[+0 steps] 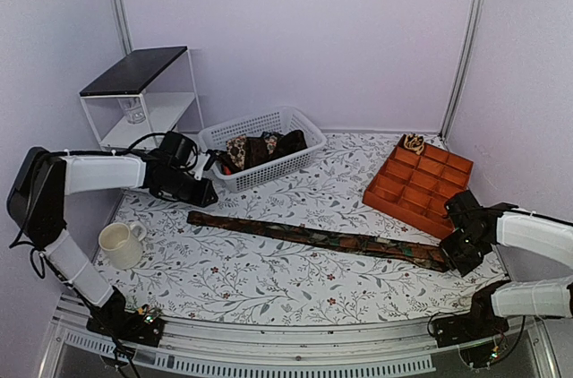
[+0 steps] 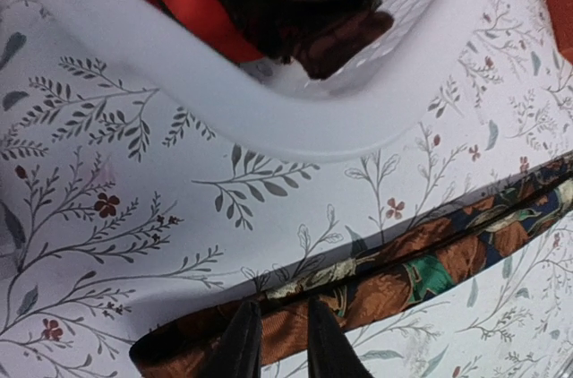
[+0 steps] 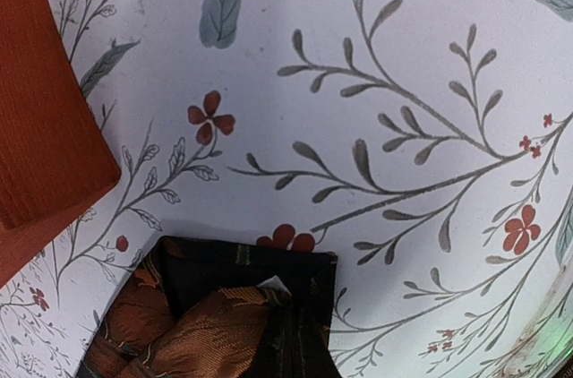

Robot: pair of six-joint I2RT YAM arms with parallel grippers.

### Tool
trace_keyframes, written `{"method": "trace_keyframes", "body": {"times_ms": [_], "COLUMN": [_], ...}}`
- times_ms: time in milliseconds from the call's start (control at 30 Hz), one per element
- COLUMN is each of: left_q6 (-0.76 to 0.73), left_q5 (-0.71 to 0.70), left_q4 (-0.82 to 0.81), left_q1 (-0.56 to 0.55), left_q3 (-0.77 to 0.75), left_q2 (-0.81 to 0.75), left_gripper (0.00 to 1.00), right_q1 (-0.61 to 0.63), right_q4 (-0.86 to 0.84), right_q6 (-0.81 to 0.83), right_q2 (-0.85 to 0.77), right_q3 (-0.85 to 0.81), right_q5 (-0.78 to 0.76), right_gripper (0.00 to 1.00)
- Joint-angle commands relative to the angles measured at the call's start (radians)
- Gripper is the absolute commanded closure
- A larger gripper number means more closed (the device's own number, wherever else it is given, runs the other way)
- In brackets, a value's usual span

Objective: Roll the ties
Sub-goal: Adjust the tie at the center of the board.

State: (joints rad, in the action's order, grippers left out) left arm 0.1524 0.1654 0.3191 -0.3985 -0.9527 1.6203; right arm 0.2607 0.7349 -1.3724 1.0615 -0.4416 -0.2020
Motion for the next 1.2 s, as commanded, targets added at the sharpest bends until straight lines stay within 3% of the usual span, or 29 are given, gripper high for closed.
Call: {"method": "trace_keyframes", "body": {"times_ms": [0, 200, 267, 367, 567, 933, 1167], "left_q6": [0.027, -0.003, -0.007, -0.012, 0.025, 0.074, 0.132], "left_q5": [-0.014, 0.071, 0.030, -0.029, 0.068, -0.032, -0.038], "left_q4": [0.008, 0.006, 0.003, 0.022, 0.012, 0.107, 0.137], "left_q1": [-0.003, -0.002, -0.002, 0.008, 0.047, 0.073, 0.105], "left_q3": [-0.003, 0.014, 0.028, 0.033, 0.063, 0.039, 0.050], "left_q2": [-0.076, -0.116, -0.133, -0.134, -0.142, -0.185, -0.253], "left_gripper": [0.81, 0.75, 0.74, 0.75, 0.78, 0.81, 0.82], "right_q1": [-0.005, -0.004, -0.004, -0.005, 0.072, 0.352, 0.414], "right_q4": [0.015, 0.071, 0.059, -0.002, -0.191, -0.532, -0.523], "right_q6": [-0.026, 0.009, 0.042, 0.099, 0.152, 0.362, 0.448], "right_q2": [0.064, 0.004, -0.023, -0.048, -0.054, 0.255, 0.448], "right_q3": [-0.026, -0.118, -0.144, -0.163, -0.134, -0.217, -0.265], "right_q5": [-0.005, -0.027, -0.019, 0.052, 0.150, 0.259, 0.265], "right_gripper": [1.00, 1.00, 1.00, 1.00, 1.00, 1.00, 1.00]}}
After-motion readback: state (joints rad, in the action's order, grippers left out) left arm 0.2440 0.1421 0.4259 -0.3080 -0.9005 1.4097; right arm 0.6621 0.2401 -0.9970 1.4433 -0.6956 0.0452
